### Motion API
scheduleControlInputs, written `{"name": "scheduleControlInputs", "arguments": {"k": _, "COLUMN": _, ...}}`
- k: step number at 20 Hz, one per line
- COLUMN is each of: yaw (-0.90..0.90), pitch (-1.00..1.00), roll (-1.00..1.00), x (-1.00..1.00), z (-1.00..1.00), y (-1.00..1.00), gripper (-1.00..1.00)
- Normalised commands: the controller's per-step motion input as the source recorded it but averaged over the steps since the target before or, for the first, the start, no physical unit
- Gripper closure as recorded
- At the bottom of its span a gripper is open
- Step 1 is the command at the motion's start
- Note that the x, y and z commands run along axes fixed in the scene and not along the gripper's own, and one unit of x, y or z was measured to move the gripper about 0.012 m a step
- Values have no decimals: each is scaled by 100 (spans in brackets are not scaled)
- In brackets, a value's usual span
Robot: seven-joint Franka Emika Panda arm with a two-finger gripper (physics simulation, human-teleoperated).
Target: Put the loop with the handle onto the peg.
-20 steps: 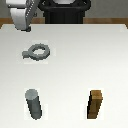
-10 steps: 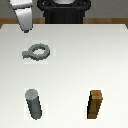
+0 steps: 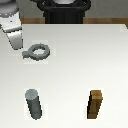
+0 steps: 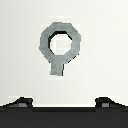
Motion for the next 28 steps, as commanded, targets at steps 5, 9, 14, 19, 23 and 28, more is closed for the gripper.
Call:
{"name": "scheduleControlInputs", "arguments": {"k": 5, "yaw": 0, "pitch": 0, "roll": 0, "x": 0, "z": -20, "y": 0, "gripper": -100}}
{"name": "scheduleControlInputs", "arguments": {"k": 9, "yaw": 0, "pitch": 0, "roll": 0, "x": -25, "z": 0, "y": 0, "gripper": -100}}
{"name": "scheduleControlInputs", "arguments": {"k": 14, "yaw": 0, "pitch": 0, "roll": 0, "x": 0, "z": 0, "y": 40, "gripper": -100}}
{"name": "scheduleControlInputs", "arguments": {"k": 19, "yaw": 0, "pitch": 0, "roll": 0, "x": 0, "z": 0, "y": 0, "gripper": -100}}
{"name": "scheduleControlInputs", "arguments": {"k": 23, "yaw": 0, "pitch": 0, "roll": 0, "x": -25, "z": 0, "y": 0, "gripper": -100}}
{"name": "scheduleControlInputs", "arguments": {"k": 28, "yaw": 0, "pitch": 0, "roll": 0, "x": 0, "z": -60, "y": 0, "gripper": -100}}
